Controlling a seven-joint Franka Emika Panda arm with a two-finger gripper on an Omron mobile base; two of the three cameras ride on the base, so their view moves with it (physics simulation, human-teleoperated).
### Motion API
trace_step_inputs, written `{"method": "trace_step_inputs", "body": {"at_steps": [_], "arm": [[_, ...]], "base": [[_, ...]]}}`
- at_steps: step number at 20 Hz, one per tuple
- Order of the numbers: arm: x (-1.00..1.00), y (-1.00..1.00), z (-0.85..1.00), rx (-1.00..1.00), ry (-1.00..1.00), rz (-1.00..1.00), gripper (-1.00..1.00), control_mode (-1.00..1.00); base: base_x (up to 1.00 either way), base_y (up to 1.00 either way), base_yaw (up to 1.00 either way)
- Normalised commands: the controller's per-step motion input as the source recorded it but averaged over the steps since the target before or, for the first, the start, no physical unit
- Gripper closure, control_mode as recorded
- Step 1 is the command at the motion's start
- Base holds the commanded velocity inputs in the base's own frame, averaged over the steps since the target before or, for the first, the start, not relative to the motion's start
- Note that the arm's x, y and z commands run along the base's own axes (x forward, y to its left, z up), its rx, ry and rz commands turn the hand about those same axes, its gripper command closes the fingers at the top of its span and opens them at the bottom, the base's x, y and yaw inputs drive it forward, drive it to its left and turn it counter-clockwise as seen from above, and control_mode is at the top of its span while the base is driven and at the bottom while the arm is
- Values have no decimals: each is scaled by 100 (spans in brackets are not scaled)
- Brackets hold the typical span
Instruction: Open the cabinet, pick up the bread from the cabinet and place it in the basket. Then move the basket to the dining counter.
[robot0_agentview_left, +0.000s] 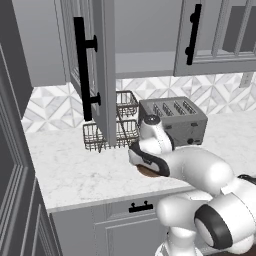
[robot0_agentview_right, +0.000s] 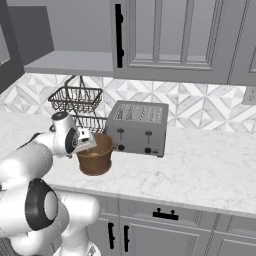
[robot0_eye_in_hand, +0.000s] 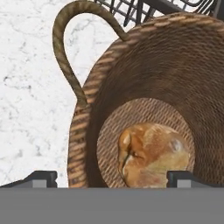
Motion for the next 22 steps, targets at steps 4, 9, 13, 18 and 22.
{"method": "trace_step_inputs", "body": {"at_steps": [4,9,13,18,22], "arm": [[2,0,-37,-4,5,11,100,-100],[0,-3,-42,0,4,7,100,-100],[0,2,-25,0,5,3,100,-100],[-33,0,13,-4,-5,1,100,-100],[-80,0,76,-10,-16,6,100,-100]], "base": [[0,0,0],[0,0,0],[0,0,0],[0,0,0],[0,0,0]]}}
